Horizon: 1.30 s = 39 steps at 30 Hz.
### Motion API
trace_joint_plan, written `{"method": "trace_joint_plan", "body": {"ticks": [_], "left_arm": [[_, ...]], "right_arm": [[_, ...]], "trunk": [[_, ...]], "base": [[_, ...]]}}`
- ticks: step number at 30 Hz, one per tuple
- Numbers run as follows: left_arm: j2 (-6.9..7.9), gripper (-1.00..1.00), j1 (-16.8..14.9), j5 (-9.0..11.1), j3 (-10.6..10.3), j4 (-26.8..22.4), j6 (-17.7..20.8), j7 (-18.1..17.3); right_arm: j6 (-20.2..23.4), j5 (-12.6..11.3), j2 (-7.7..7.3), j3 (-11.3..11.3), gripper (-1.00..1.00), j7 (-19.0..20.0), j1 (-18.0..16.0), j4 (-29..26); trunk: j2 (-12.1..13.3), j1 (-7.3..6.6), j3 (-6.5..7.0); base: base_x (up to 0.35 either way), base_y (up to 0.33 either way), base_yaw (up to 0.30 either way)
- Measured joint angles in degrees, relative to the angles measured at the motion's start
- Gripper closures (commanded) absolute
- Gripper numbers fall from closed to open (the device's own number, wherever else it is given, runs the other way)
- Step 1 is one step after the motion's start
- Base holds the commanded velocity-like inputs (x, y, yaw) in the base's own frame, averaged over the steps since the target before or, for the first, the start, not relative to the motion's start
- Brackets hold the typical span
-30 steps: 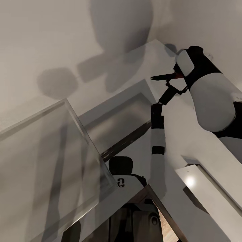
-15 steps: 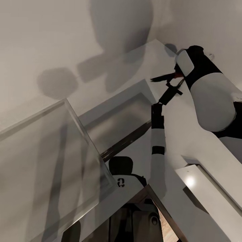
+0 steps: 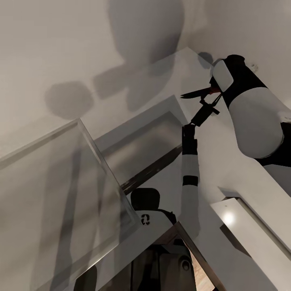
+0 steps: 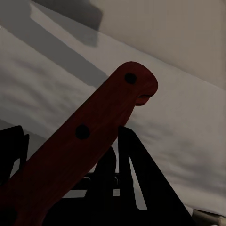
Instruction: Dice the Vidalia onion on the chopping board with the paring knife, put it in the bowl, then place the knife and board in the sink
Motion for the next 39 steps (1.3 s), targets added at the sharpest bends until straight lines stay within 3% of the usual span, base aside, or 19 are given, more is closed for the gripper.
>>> {"method": "trace_joint_plan", "body": {"ticks": [12, 39], "left_arm": [[0.01, -1.0, 0.0, 0.02, 0.0, 0.0, 0.0, 0.0], [0.02, -1.0, -0.01, -0.01, 0.06, 0.0, 0.0, 0.0]], "right_arm": [[-0.07, 0.07, 0.15, 0.16, 1.0, 0.0, 0.0, 0.47], [-0.43, -1.45, 0.37, -0.43, 1.0, 0.12, 0.02, 2.44]], "trunk": [[0.0, 0.0, 0.16], [0.02, 0.02, 2.55]], "base": [[0.0, 0.0, 0.0], [0.0, 0.0, 0.0]]}}
